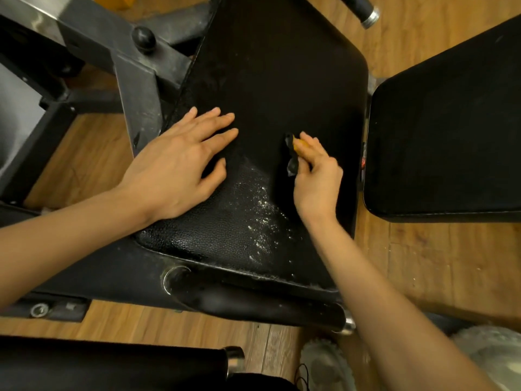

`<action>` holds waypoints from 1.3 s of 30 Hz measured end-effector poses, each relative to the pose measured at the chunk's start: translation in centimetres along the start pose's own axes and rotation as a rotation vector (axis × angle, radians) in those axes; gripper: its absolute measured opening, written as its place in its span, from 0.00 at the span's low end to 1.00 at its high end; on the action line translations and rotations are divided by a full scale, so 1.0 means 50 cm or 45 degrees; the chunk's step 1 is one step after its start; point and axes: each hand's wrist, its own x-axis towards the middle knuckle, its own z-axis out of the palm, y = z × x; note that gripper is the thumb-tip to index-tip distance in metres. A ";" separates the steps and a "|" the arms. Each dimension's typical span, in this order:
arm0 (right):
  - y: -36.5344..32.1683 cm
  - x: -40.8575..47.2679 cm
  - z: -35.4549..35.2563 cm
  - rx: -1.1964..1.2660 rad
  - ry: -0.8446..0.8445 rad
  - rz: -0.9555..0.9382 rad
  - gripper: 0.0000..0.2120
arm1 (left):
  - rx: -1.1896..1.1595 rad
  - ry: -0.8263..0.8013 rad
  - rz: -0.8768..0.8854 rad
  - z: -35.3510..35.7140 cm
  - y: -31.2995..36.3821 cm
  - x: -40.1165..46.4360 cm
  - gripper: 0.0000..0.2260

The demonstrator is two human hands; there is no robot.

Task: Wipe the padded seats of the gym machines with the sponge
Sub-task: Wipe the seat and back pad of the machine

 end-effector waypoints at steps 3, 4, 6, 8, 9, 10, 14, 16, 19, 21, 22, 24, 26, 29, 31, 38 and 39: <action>-0.021 -0.113 0.003 -0.011 -0.170 -0.218 0.19 | 0.000 0.005 0.001 0.000 0.000 0.000 0.26; -0.021 -0.146 -0.007 -0.016 -0.256 -0.311 0.19 | -0.001 0.007 0.003 0.001 0.000 0.000 0.26; -0.007 -0.135 -0.022 -0.074 -0.350 -0.416 0.19 | -0.010 0.004 0.008 0.001 0.000 0.000 0.26; -0.001 -0.055 -0.012 -0.087 -0.276 -0.348 0.19 | -0.024 -0.001 0.013 0.000 -0.002 0.001 0.26; -0.007 -0.016 -0.003 -0.065 -0.185 -0.236 0.18 | -0.028 -0.009 0.022 -0.001 -0.003 0.001 0.26; -0.020 0.006 0.005 -0.028 -0.104 -0.128 0.18 | -0.024 -0.018 0.028 -0.003 -0.004 -0.001 0.26; -0.058 -0.096 0.016 0.017 -0.252 -0.264 0.19 | 0.013 -0.038 0.033 -0.009 -0.013 -0.015 0.27; -0.052 -0.156 -0.003 0.009 -0.434 -0.462 0.20 | -0.006 -0.028 0.020 -0.010 -0.016 -0.027 0.27; -0.041 -0.087 -0.003 -0.014 -0.444 -0.508 0.18 | -0.067 0.006 -0.024 -0.011 -0.014 -0.045 0.25; -0.057 -0.004 0.029 0.000 -0.265 -0.326 0.18 | -0.120 0.027 -0.062 -0.011 -0.012 -0.055 0.25; -0.070 0.020 0.042 0.033 -0.185 -0.215 0.18 | -0.146 0.037 -0.078 -0.010 -0.009 -0.060 0.25; -0.087 0.014 0.060 0.079 -0.135 -0.122 0.18 | -0.200 0.074 -0.118 -0.007 -0.004 -0.065 0.25; -0.083 -0.061 0.050 0.060 -0.257 -0.288 0.18 | -0.252 0.115 -0.143 -0.004 0.000 -0.065 0.24; -0.064 -0.143 0.012 0.050 -0.511 -0.575 0.18 | -0.296 0.157 -0.146 0.001 -0.004 -0.065 0.24; -0.068 -0.098 0.019 0.101 -0.483 -0.578 0.18 | -0.307 0.164 -0.139 0.001 -0.006 -0.064 0.23; -0.043 -0.088 -0.010 -0.012 -0.599 -0.671 0.17 | -0.306 0.167 -0.158 -0.001 -0.003 -0.063 0.22; -0.015 -0.099 -0.042 -0.058 -0.676 -0.749 0.17 | -0.311 0.172 -0.164 0.000 -0.004 -0.063 0.22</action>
